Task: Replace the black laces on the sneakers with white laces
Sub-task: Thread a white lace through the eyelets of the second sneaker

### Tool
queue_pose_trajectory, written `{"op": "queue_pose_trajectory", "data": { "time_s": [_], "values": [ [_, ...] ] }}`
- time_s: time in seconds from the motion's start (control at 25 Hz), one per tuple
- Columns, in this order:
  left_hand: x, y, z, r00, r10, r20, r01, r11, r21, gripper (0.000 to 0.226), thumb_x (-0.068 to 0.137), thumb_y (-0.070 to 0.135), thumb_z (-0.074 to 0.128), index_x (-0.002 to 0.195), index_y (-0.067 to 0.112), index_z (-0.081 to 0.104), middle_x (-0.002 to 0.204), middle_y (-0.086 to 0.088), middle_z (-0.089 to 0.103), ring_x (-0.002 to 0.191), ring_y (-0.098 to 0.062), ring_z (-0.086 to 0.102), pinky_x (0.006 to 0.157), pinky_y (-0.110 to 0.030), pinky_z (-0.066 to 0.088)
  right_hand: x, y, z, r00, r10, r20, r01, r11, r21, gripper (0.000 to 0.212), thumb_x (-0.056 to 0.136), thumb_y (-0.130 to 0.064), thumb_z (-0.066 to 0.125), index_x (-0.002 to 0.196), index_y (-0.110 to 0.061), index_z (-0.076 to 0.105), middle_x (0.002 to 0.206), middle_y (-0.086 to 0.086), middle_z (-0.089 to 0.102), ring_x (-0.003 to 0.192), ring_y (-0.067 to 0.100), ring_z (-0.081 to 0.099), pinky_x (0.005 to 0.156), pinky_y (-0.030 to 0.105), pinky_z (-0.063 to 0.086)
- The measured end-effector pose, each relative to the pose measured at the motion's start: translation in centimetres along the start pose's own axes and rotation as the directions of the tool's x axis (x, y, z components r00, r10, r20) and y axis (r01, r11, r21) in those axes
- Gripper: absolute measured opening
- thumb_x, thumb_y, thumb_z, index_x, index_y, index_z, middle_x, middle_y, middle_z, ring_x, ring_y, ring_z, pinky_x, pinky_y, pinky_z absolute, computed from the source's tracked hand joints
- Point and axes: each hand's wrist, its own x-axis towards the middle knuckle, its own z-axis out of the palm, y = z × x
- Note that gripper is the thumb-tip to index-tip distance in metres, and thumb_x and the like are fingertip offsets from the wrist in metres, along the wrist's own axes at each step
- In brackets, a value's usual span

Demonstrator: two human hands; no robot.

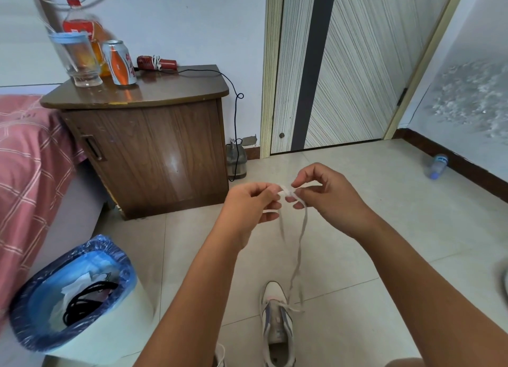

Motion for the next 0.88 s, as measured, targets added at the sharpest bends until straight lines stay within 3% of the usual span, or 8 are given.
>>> {"op": "queue_pose_trajectory", "data": {
  "time_s": [0.16, 0.28, 0.36, 0.44, 0.56, 0.68, 0.8, 0.88],
  "values": [
    [0.1, -0.1, 0.0, 0.999, -0.034, 0.033, 0.037, 0.995, -0.093, 0.015, 0.094, 0.015, 0.056, 0.096, 0.006, 0.068, 0.077, -0.004, 0.068, 0.068, -0.009, 0.064, 0.060, -0.022, 0.052, -0.5, 0.4, 0.8, 0.996, -0.038, 0.080, 0.050, 0.987, -0.150, 0.004, 0.085, -0.022, 0.069, 0.085, -0.022, 0.065, 0.078, -0.003, 0.069, 0.075, 0.012, 0.068, 0.065, 0.024, 0.055],
    [0.2, -0.4, 0.3, 0.999, -0.038, 0.038, 0.042, 0.993, -0.109, 0.015, 0.095, 0.013, 0.054, 0.094, 0.006, 0.067, 0.076, -0.004, 0.065, 0.068, -0.010, 0.063, 0.063, -0.024, 0.053, -0.1, 0.6, 1.1, 0.995, -0.104, -0.003, 0.102, 0.977, -0.188, 0.006, 0.088, -0.014, 0.064, 0.082, -0.014, 0.066, 0.071, -0.001, 0.067, 0.063, 0.001, 0.063, 0.058, 0.015, 0.050],
    [0.4, -0.5, 0.4, 0.998, -0.055, 0.027, 0.058, 0.989, -0.139, 0.014, 0.095, 0.013, 0.053, 0.093, 0.007, 0.066, 0.079, -0.005, 0.064, 0.070, -0.012, 0.062, 0.065, -0.026, 0.053, 0.2, 0.6, 1.2, 0.998, -0.050, -0.036, 0.044, 0.987, -0.156, 0.011, 0.092, -0.011, 0.057, 0.084, -0.008, 0.064, 0.073, 0.001, 0.066, 0.061, -0.002, 0.062, 0.058, 0.012, 0.048],
    [0.4, -0.5, 0.4, 0.997, -0.076, 0.016, 0.077, 0.986, -0.147, 0.015, 0.096, 0.014, 0.052, 0.094, 0.008, 0.065, 0.081, -0.005, 0.065, 0.072, -0.012, 0.062, 0.065, -0.026, 0.053, 0.5, 0.7, 1.1, 0.992, 0.122, -0.026, -0.120, 0.990, 0.075, 0.018, 0.097, -0.012, 0.049, 0.087, -0.008, 0.062, 0.079, 0.003, 0.066, 0.074, 0.004, 0.064, 0.068, 0.018, 0.052],
    [0.3, -0.7, 0.6, 0.997, -0.047, -0.068, 0.054, 0.993, 0.107, 0.016, 0.097, 0.019, 0.051, 0.089, 0.013, 0.064, 0.083, -0.002, 0.063, 0.071, -0.011, 0.058, 0.062, -0.023, 0.049, 0.6, 0.2, 1.1, 0.912, 0.360, 0.197, -0.401, 0.685, 0.608, 0.026, 0.096, -0.013, 0.045, 0.078, -0.007, 0.062, 0.076, 0.009, 0.060, 0.080, 0.019, 0.058, 0.085, 0.039, 0.049],
    [0.3, -0.9, 0.9, 0.993, 0.003, -0.122, 0.026, 0.972, 0.234, 0.019, 0.097, 0.021, 0.050, 0.082, 0.017, 0.061, 0.080, 0.000, 0.061, 0.069, -0.009, 0.055, 0.061, -0.022, 0.047, 0.7, 0.4, 1.6, 0.873, 0.419, 0.249, -0.476, 0.620, 0.624, 0.034, 0.095, -0.016, 0.045, 0.065, -0.009, 0.061, 0.070, 0.009, 0.057, 0.077, 0.020, 0.053, 0.087, 0.043, 0.045],
    [0.5, -0.7, 0.6, 0.990, -0.064, -0.126, 0.084, 0.984, 0.159, 0.018, 0.096, 0.023, 0.053, 0.081, 0.017, 0.062, 0.082, -0.001, 0.062, 0.072, -0.011, 0.056, 0.063, -0.023, 0.048, 1.1, 0.9, 1.7, 0.893, 0.418, 0.166, -0.421, 0.649, 0.633, 0.029, 0.099, -0.022, 0.043, 0.077, -0.010, 0.058, 0.074, 0.006, 0.056, 0.078, 0.018, 0.053, 0.090, 0.043, 0.045],
    [0.6, -0.9, 0.5, 0.990, -0.072, -0.124, 0.098, 0.971, 0.220, 0.020, 0.095, 0.024, 0.054, 0.078, 0.017, 0.062, 0.079, -0.002, 0.061, 0.068, -0.011, 0.056, 0.061, -0.023, 0.047, 1.4, 1.5, 1.8, 0.907, 0.402, 0.124, -0.385, 0.673, 0.631, 0.031, 0.101, -0.025, 0.040, 0.077, -0.011, 0.055, 0.070, 0.004, 0.056, 0.072, 0.017, 0.054, 0.083, 0.039, 0.046]
  ]
}}
